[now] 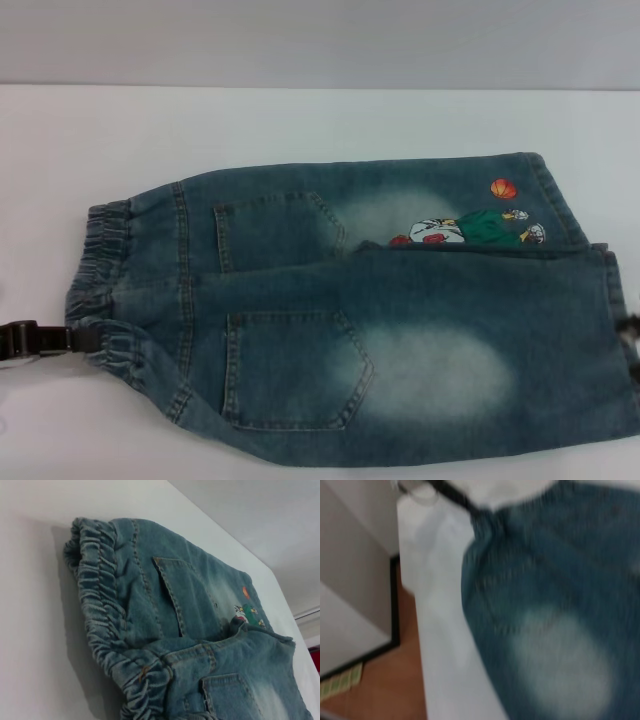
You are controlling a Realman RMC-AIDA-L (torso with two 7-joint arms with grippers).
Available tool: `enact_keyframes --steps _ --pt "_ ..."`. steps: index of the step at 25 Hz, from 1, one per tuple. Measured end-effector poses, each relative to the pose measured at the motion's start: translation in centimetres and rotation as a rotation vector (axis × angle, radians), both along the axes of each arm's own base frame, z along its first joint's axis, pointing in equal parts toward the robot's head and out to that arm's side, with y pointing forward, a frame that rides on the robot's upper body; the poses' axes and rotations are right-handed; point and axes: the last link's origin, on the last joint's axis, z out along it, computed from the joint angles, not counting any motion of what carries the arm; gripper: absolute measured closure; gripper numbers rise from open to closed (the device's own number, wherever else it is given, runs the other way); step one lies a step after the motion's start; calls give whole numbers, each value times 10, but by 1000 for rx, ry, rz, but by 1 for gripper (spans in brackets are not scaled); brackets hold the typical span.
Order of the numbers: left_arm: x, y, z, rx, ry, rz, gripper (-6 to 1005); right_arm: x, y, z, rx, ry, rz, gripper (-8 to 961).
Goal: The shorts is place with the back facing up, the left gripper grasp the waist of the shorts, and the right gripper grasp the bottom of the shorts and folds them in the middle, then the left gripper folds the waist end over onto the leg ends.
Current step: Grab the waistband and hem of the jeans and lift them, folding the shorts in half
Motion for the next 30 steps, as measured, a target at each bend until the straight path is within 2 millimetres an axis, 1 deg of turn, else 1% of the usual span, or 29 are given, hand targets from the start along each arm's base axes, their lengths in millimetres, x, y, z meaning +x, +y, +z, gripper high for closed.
enact_keyframes --steps 5,15,23,30 --pt "-1 1 -1 2 0 6 936 12 -10 -12 -76 -100 -55 402" --pt "1 3 0 8 -5 14 928 37 -10 -20 -57 -312 -161 401" --pt "1 5 0 9 -3 14 921 44 -9 -28 -70 -425 -182 402" --pt "1 5 1 8 -2 15 916 43 -9 -32 -79 -447 -177 401"
